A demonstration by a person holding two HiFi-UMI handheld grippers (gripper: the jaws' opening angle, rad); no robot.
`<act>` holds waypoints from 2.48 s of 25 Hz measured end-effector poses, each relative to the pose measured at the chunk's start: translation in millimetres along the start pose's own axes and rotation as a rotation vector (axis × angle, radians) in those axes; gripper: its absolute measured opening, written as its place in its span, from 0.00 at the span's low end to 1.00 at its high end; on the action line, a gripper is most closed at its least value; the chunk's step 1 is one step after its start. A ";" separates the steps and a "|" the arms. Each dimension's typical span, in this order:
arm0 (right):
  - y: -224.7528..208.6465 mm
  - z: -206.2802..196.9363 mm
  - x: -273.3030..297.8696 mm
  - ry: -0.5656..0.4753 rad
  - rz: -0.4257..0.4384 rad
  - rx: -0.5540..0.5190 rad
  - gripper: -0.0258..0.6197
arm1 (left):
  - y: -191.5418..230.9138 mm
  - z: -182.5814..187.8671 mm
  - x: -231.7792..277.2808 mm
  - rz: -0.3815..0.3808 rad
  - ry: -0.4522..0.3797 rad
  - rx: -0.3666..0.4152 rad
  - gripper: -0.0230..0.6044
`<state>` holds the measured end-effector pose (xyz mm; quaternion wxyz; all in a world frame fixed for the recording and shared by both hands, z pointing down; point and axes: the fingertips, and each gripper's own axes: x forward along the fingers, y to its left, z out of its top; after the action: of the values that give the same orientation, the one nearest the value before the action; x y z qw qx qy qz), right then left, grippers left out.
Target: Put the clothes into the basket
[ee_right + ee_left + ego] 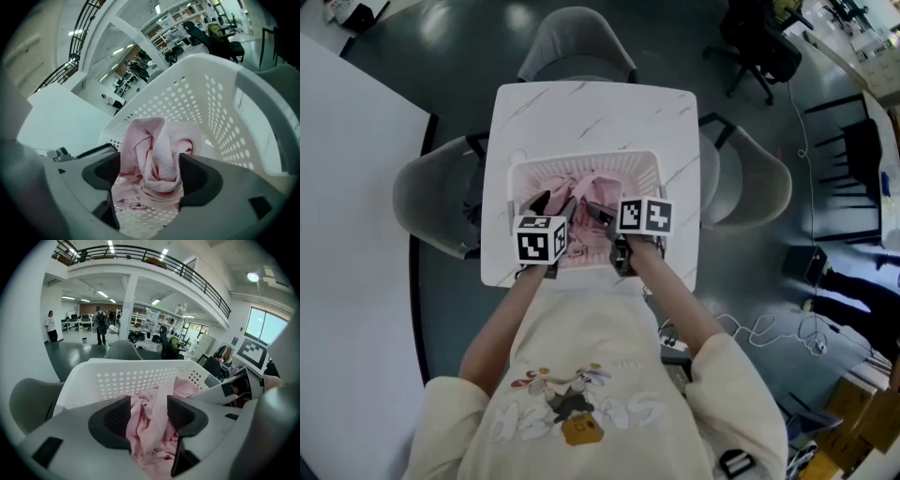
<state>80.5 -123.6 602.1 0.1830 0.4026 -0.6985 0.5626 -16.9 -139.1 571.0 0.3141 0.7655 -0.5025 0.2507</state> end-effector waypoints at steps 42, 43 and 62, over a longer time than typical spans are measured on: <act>106.9 16.6 -144.6 -0.432 0.041 -0.471 0.20 | -62.6 54.8 -152.7 -0.025 -0.292 -0.017 0.11; 108.4 17.2 -146.1 -0.439 0.044 -0.471 0.19 | -63.6 54.9 -153.4 -0.025 -0.293 -0.014 0.11; 135.5 18.2 -147.8 -0.462 0.053 -0.526 0.05 | -68.8 63.3 -160.6 -0.054 -0.292 0.010 0.05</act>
<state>70.1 -82.0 405.4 0.1032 0.4402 -0.8527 0.2618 -8.2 -66.8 400.0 0.2403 0.8086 -0.5209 0.1306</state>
